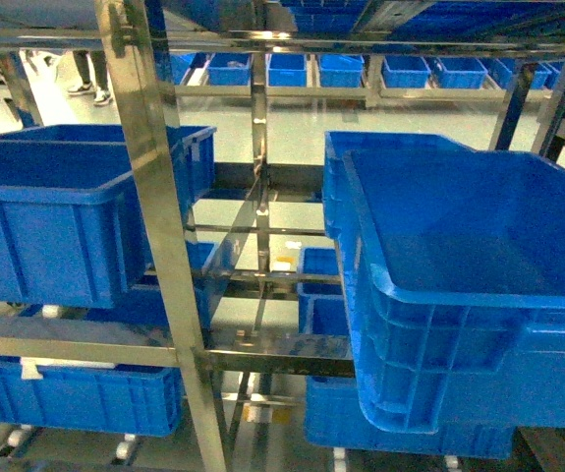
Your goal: Pick red block from blue box to shelf
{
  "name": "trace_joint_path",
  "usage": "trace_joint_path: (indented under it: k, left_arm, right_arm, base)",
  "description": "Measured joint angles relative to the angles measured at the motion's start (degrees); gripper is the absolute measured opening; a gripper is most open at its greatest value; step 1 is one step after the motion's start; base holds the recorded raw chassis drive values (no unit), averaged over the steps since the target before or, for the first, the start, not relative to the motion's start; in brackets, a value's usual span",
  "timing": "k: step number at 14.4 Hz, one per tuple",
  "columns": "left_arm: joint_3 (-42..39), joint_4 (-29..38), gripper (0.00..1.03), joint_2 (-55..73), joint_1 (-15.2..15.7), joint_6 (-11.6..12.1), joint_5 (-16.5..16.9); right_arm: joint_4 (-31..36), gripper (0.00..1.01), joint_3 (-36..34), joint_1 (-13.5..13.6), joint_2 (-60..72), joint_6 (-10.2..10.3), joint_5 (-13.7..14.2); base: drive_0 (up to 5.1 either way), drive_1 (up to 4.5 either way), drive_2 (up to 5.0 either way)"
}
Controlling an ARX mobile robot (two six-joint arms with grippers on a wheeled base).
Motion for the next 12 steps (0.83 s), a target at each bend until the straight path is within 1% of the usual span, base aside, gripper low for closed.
trace_joint_path:
  k: [12]
  left_arm:
    - [0.0,0.0,0.98,0.0,0.0,0.02,0.0]
  right_arm:
    - [0.0,0.35,0.0,0.0,0.0,0.0,0.0]
  base:
    - [0.0,0.0,0.0]
